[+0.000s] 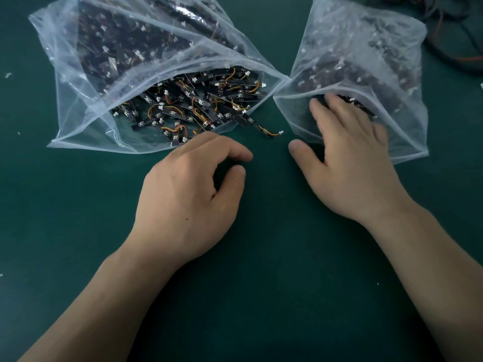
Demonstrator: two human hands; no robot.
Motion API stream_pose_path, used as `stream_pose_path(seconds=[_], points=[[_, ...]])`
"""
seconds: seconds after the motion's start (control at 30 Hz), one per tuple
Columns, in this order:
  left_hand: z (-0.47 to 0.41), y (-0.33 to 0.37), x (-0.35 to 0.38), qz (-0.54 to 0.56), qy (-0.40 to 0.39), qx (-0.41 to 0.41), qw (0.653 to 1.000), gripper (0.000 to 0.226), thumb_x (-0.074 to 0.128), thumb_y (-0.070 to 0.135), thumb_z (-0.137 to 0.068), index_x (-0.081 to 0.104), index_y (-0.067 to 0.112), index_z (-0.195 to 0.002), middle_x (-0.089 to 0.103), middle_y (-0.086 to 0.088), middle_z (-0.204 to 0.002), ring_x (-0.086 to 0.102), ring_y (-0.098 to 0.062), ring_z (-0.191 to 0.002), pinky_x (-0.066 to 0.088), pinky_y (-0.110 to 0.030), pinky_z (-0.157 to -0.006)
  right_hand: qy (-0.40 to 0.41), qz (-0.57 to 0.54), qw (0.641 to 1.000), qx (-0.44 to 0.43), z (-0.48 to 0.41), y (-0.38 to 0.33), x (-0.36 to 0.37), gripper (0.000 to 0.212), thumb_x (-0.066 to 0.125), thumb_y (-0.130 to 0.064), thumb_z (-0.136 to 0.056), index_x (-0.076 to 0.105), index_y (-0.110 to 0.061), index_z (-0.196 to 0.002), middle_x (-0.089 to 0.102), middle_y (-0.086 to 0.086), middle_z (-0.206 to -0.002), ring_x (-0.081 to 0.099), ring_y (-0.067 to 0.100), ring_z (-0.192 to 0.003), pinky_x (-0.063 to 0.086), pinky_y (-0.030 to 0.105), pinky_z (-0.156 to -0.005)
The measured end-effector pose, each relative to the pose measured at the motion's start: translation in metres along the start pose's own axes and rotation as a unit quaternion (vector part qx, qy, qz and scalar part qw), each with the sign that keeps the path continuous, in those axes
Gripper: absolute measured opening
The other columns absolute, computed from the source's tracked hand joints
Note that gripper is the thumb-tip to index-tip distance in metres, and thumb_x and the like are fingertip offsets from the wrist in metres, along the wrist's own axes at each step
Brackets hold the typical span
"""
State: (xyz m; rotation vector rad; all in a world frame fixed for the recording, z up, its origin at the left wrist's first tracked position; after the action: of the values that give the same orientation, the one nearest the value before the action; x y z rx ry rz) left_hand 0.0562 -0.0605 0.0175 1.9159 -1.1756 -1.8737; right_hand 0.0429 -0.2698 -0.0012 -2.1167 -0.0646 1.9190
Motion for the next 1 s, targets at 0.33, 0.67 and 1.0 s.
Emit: stream_pose_path(seconds=[0.33,0.67,1.0], points=[[-0.001,0.0,-0.001,0.006,-0.001,-0.005,1.0,0.021,0.056,0.031,-0.095,0.072,0.037,-0.108,0.056,0.033,-0.094,0.054,0.006,-0.076,0.033,-0.007,-0.064,0.15,-0.099,0.978,-0.104,0.012,-0.018,-0.033,0.022,0.067,-0.028,-0.096,0.072,-0.012,-0.109,0.062,0.003,-0.113,0.056,0.027,-0.113,0.043,0.033,-0.101],[-0.001,0.001,-0.008,0.039,0.044,0.017,0.998,0.023,0.065,0.005,-0.094,0.075,0.021,-0.108,0.063,0.014,-0.11,0.058,-0.009,-0.079,0.039,-0.008,-0.075,0.017,-0.001,0.981,-0.195,0.019,-0.072,0.001,0.054,0.045,-0.051,-0.103,0.058,-0.022,-0.147,0.047,-0.004,-0.159,0.047,0.027,-0.12,0.044,0.048,-0.103],[-0.003,-0.008,0.0,-0.16,0.004,-0.034,0.986,0.058,0.047,0.026,-0.094,0.051,0.022,-0.151,0.045,0.002,-0.161,0.032,-0.02,-0.155,0.001,-0.05,-0.127,0.057,-0.153,0.959,-0.233,0.026,-0.069,-0.013,0.02,0.067,-0.023,-0.099,0.078,-0.013,-0.113,0.07,-0.002,-0.115,0.06,0.022,-0.101,0.05,0.04,-0.092]])
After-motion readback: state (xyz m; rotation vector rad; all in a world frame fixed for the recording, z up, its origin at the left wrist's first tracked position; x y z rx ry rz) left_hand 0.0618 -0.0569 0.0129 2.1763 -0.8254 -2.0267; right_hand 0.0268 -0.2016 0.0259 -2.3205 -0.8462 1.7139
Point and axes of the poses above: each hand's wrist, its own z-axis away from the middle knuckle, its own x-axis out of the palm, y = z × x, the point moved 10 cm from there along -z, towards the middle knuckle
